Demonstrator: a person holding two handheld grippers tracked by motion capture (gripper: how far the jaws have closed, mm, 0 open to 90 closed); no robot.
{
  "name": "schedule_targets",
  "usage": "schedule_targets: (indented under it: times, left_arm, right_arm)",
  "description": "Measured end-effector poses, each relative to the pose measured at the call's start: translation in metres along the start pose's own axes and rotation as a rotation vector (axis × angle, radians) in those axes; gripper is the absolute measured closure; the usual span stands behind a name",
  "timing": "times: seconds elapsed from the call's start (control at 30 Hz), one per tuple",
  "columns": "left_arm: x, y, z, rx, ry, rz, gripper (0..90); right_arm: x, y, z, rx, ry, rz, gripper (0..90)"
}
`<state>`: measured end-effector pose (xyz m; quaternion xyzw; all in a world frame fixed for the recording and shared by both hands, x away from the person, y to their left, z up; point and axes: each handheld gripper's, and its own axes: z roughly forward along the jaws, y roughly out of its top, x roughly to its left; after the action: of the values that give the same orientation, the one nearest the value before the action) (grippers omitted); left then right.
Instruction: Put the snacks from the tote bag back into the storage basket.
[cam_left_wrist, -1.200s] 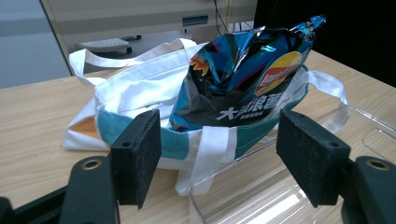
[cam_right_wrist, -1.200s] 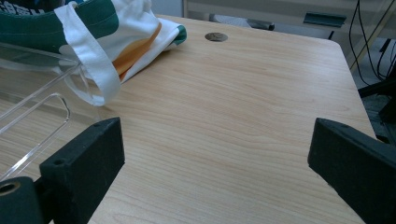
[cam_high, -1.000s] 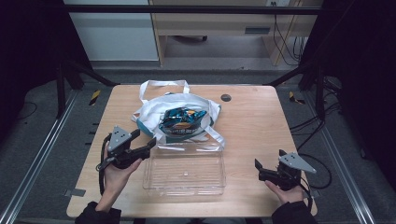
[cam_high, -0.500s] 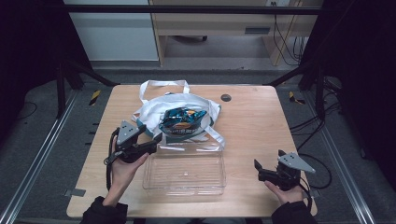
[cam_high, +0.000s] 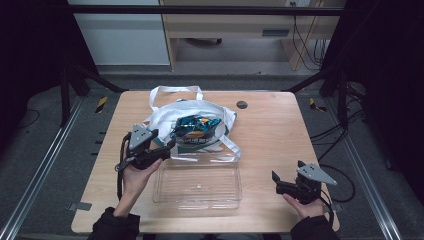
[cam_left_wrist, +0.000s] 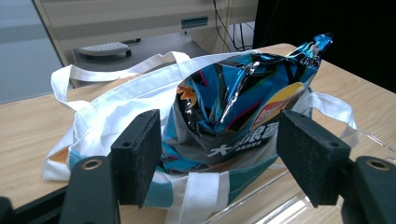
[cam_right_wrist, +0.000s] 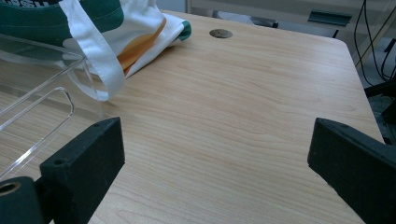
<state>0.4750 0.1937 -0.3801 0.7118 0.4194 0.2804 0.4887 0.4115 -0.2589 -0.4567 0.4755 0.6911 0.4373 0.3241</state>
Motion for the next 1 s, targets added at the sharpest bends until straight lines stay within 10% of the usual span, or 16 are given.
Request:
schedule_targets:
  times: [1.0]
  left_arm:
    - [-0.006, 0.012, 0.021, 0.026, 0.027, 0.047, 37.4]
  right_arm:
    - [0.0, 0.0, 0.001, 0.006, 0.002, -0.001, 4.2]
